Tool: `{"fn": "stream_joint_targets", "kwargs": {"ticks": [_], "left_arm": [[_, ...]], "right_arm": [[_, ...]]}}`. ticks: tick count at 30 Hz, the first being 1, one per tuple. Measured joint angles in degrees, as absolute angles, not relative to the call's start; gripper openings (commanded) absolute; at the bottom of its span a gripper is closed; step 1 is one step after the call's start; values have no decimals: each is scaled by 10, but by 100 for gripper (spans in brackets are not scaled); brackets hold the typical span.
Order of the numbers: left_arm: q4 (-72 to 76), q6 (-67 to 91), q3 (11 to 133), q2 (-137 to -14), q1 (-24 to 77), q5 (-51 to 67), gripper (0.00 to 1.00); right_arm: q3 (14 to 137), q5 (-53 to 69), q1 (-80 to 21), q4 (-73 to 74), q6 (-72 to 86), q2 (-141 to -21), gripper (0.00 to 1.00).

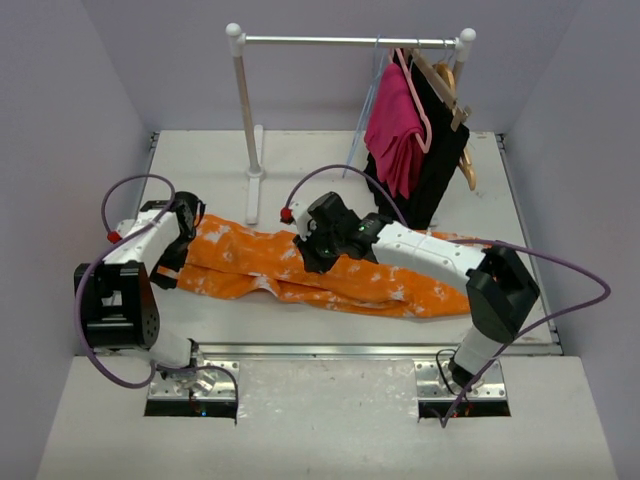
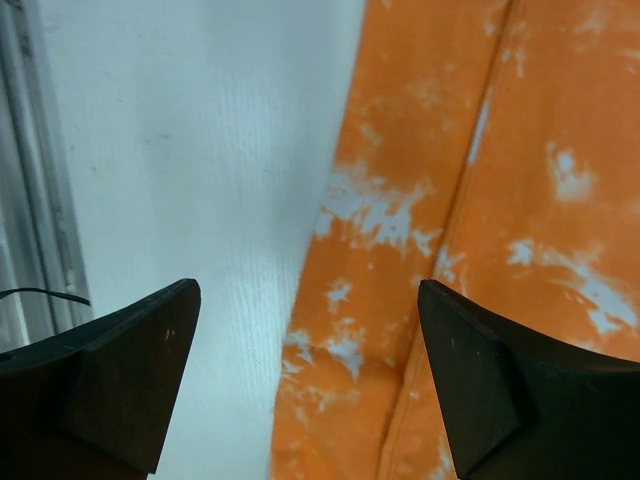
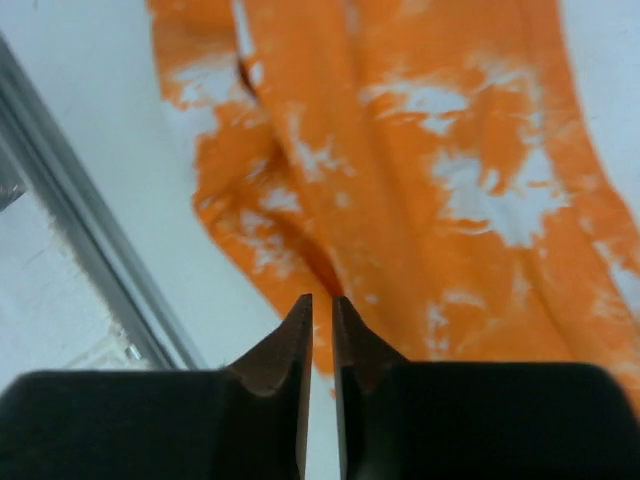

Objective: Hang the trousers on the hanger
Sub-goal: Fold the trousers at the center of the board.

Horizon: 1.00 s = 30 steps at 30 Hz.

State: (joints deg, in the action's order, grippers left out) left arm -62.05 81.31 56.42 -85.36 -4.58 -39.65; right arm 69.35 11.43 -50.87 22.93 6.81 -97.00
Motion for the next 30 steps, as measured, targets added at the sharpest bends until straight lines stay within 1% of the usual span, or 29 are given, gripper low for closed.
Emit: {"fn": "stream_joint_targets", "kwargs": {"ticks": [1, 4, 9, 12, 17, 22, 25, 26, 27, 28, 29, 30], "left_arm": [[-609, 804, 560, -845, -44, -387, 88], [-570, 776, 541, -825, -36, -352, 89], [-518, 751, 507, -836, -14, -280, 90], [-493, 748, 485, -845, -8, -257, 90], [-477, 748, 463, -885, -9, -250, 91], [-495, 752, 505, -935, -27, -264, 92], [-508, 754, 532, -960, -50, -270, 92], [-512, 756, 539, -967, -59, -275, 92], [-516, 758, 546, -973, -66, -280, 92], [-519, 761, 550, -977, -72, -283, 92], [-522, 764, 553, -979, -76, -286, 92], [-524, 769, 554, -981, -78, -288, 92]], "right_arm": [[695, 113, -497, 221, 79, -972, 0], [710, 107, -495, 210, 106, -1004, 0], [759, 91, -554, 204, 126, -1098, 0], [771, 88, -580, 197, 139, -1130, 0], [804, 80, -591, 195, 152, -1181, 0], [826, 64, -608, 219, 155, -1221, 0], [810, 32, -618, 215, 170, -1211, 0], [797, 26, -619, 209, 175, -1203, 4], [786, 21, -620, 205, 179, -1196, 21], [769, 18, -621, 200, 182, -1184, 34], [750, 19, -621, 197, 186, -1171, 39], [735, 19, -621, 195, 191, -1158, 42]]}}
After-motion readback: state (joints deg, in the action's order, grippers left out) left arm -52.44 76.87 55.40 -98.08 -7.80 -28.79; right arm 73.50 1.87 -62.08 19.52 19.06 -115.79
